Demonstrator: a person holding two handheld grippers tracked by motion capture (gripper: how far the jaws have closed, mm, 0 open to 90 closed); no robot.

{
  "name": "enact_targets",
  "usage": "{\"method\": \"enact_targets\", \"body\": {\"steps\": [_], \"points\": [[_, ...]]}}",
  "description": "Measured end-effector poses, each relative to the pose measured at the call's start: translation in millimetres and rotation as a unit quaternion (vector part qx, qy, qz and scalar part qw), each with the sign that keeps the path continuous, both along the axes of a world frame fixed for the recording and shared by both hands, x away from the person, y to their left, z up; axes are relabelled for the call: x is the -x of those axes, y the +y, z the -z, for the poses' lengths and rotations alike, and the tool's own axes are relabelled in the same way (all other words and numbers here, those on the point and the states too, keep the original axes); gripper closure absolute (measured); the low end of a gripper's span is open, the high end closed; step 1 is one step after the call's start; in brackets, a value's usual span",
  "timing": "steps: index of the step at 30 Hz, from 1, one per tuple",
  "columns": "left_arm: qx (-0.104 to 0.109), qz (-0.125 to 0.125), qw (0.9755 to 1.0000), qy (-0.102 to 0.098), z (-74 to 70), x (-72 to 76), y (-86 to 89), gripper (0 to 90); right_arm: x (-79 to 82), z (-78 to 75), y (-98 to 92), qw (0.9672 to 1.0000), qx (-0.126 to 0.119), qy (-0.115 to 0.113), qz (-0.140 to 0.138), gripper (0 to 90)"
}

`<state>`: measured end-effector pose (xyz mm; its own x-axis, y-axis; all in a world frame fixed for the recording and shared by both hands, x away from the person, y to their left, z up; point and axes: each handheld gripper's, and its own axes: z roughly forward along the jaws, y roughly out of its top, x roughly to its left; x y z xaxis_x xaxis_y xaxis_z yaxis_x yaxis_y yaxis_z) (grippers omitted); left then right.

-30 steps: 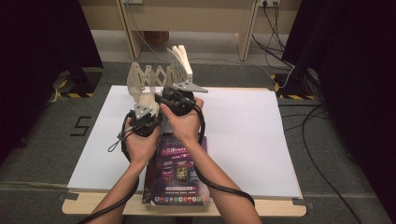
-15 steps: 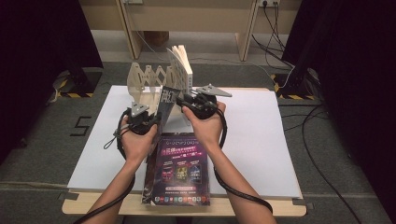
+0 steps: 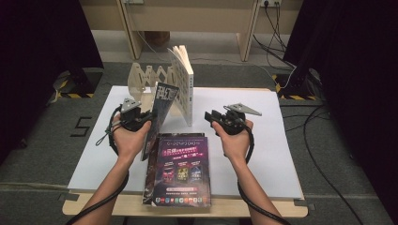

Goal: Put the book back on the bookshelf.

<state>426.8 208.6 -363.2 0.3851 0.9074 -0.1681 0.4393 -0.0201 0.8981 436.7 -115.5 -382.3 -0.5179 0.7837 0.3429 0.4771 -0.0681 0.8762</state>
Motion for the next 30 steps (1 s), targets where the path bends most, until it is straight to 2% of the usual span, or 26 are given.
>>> {"method": "enact_targets", "body": {"steps": [6, 11, 17, 20, 30], "points": [[0.001, -0.001, 1.0000, -0.004, -4.9, 0.0, 5.6, 82.7, 10.1, 18.4, -26.7, 0.9998, 0.007, 0.013, 0.015, 63.3], [0.006, -0.001, 1.0000, -0.007, -7.6, 1.0, 10.0, 82.7, 15.7, 28.5, -46.4, 0.9993, 0.009, 0.008, 0.034, 62.8], [0.010, -0.001, 0.9998, -0.015, -12.1, 1.1, 16.5, 82.6, 22.4, 37.5, -61.2, 0.9983, 0.024, 0.005, 0.053, 61.3], [0.009, -0.001, 0.9998, -0.016, -13.4, -0.2, 18.3, 82.6, 24.8, 46.4, -70.1, 0.9975, 0.027, 0.011, 0.064, 60.6], [0.005, -0.001, 0.9999, -0.016, -16.1, -3.1, 19.6, 82.7, 29.7, 55.3, -77.8, 0.9960, 0.050, 0.012, 0.073, 59.6]]}}
